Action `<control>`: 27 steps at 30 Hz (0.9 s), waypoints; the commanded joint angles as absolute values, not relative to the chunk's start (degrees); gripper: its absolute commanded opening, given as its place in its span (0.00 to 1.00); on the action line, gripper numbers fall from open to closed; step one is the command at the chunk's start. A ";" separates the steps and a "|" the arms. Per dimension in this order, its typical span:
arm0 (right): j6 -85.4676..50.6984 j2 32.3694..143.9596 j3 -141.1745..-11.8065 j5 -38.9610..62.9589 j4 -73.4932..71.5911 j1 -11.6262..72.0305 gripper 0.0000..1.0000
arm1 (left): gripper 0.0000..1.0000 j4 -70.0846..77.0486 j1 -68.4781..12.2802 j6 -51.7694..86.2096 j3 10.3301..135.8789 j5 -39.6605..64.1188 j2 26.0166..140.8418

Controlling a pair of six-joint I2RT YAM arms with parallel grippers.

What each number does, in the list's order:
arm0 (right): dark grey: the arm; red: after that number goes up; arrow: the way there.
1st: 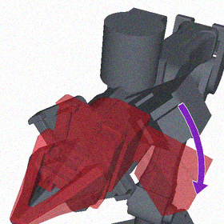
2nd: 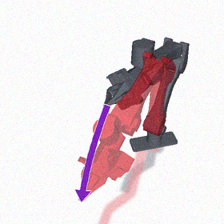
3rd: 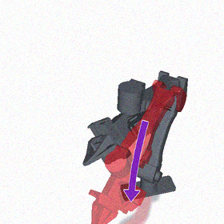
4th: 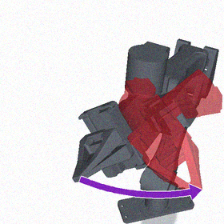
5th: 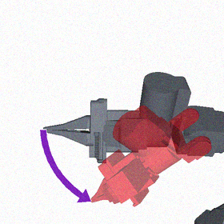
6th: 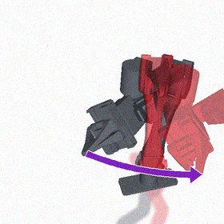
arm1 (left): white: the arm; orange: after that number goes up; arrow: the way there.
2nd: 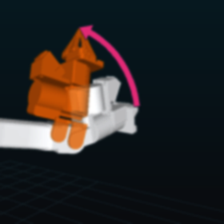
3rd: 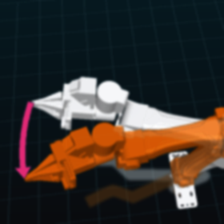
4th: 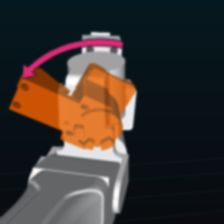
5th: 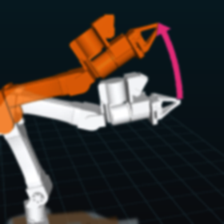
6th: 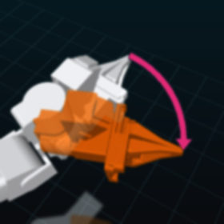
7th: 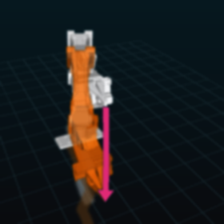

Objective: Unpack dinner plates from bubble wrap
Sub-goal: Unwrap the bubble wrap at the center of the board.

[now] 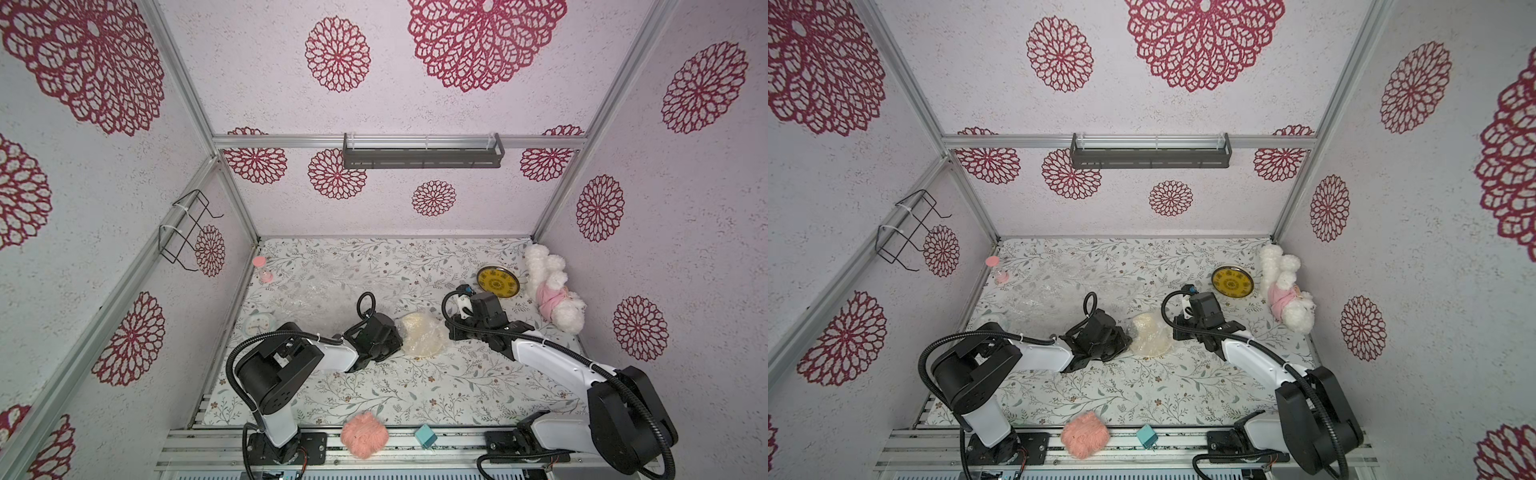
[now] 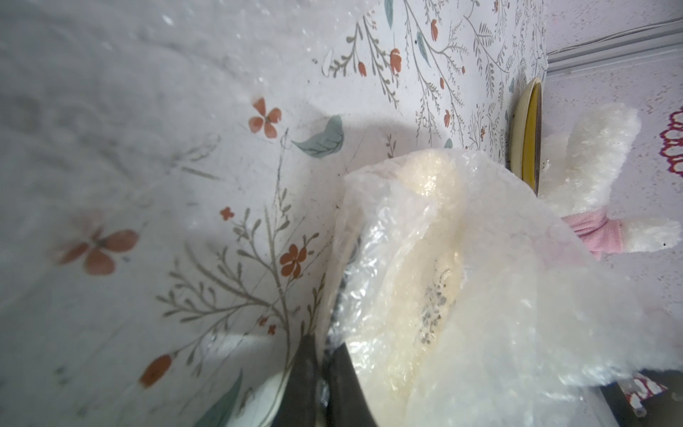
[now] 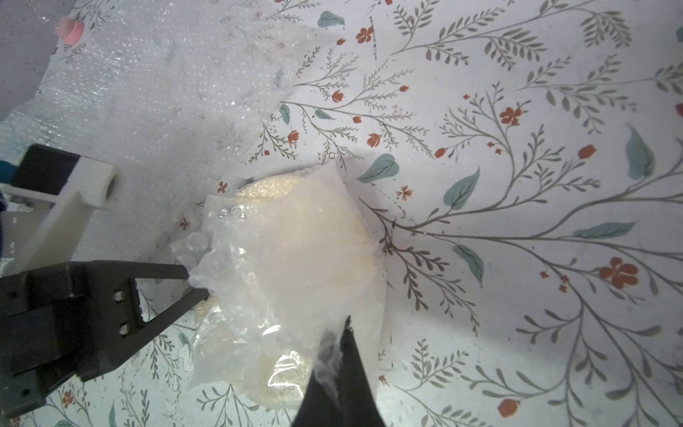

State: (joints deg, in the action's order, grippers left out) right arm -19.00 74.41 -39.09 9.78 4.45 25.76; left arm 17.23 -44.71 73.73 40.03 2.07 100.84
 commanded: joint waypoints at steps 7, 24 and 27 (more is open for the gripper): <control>-20.48 71.68 -37.72 10.72 2.55 23.45 0.00 | 0.01 14.78 -45.40 73.28 39.20 1.21 100.26; -22.12 70.89 -35.60 11.43 3.42 18.98 0.06 | 0.01 13.68 -45.44 72.44 39.98 1.03 99.68; -22.58 70.53 -34.95 11.27 4.02 17.39 0.08 | 0.01 13.54 -45.43 72.20 40.17 1.03 99.71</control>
